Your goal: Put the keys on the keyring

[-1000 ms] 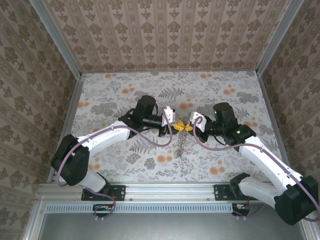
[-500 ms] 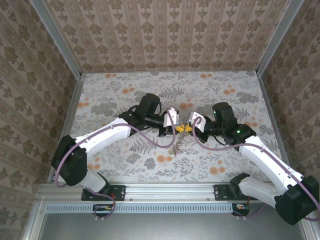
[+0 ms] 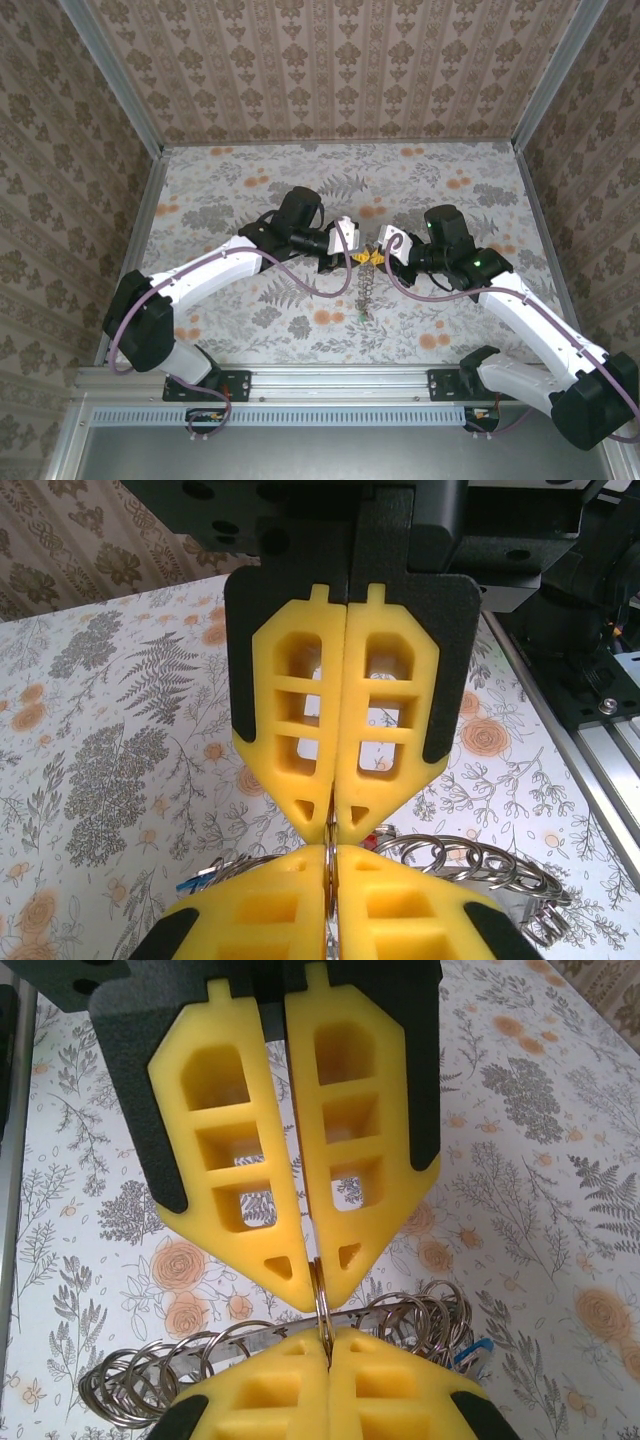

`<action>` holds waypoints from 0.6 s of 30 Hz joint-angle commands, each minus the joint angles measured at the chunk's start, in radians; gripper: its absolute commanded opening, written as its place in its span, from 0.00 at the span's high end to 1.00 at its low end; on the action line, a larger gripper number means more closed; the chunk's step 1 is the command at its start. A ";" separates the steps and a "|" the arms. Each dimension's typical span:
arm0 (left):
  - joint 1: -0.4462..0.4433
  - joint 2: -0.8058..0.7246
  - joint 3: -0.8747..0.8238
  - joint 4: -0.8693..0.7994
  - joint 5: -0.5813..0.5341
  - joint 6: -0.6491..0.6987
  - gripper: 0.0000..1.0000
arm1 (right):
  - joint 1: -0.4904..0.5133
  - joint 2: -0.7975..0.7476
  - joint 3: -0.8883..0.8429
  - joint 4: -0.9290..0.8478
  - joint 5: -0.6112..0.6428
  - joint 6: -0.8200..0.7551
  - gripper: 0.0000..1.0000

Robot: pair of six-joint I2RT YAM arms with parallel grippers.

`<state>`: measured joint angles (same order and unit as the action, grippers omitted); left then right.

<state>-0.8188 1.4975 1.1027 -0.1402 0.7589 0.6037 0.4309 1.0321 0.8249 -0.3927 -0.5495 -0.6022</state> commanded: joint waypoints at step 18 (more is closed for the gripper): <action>-0.005 0.016 0.042 -0.039 0.017 0.021 1.00 | 0.005 -0.016 0.029 0.046 -0.020 0.006 1.00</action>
<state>-0.8185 1.5105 1.1130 -0.1730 0.7517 0.6151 0.4309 1.0321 0.8249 -0.3923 -0.5503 -0.6022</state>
